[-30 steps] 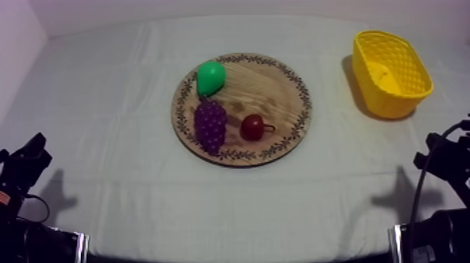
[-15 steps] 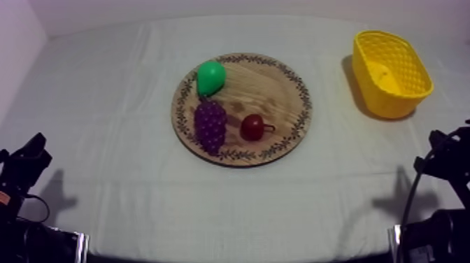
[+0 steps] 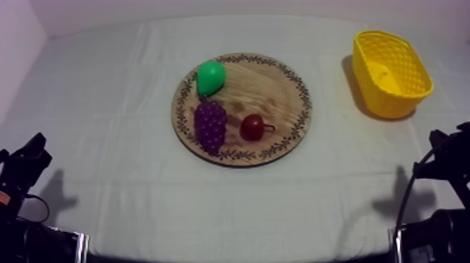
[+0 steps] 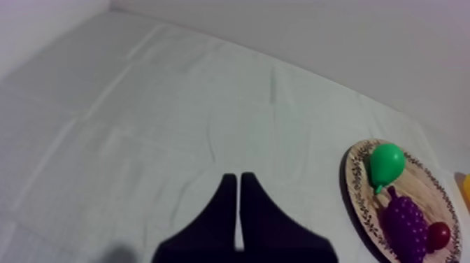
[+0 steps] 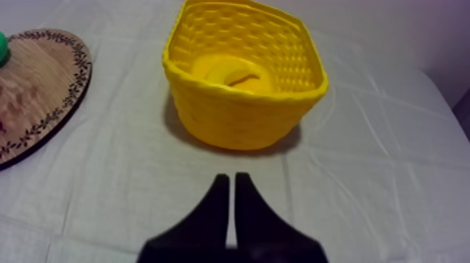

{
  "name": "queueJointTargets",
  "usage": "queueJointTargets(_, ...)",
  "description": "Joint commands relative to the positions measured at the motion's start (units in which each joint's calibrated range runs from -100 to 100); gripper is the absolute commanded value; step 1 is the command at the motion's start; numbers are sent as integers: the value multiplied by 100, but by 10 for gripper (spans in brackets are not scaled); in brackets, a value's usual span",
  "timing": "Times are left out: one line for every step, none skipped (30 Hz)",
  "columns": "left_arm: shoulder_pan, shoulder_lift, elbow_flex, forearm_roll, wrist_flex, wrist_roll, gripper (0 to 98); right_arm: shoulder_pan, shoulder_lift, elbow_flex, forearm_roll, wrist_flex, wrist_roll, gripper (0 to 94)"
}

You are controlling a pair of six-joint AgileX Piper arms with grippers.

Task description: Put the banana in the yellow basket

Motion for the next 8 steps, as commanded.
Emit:
queueJointTargets(-1, -3, 2, 1, 0, -1, 1, -2, -1, 1, -1, -7, -8, 6)
queueJointTargets(-1, -3, 2, 1, 0, -2, 1, -2, -1, 1, -1, -7, -11, 6)
queueJointTargets(-1, -3, 2, 1, 0, -3, 1, -2, -1, 1, -1, -7, -13, 6)
queueJointTargets(-1, -3, 2, 1, 0, -2, 1, -2, -1, 1, -1, -7, -15, 6)
queueJointTargets(-1, -3, 2, 1, 0, -1, 1, -2, -1, 1, -1, -7, -16, 6)
queueJointTargets(-1, -3, 2, 1, 0, -1, 1, -2, -1, 1, -1, -7, -16, 6)
queueJointTargets(-1, -3, 2, 1, 0, -1, 1, -2, -1, 1, -1, -7, -17, 6)
queueJointTargets(-1, -3, 2, 1, 0, -2, 1, -2, -1, 1, -1, -7, -19, 6)
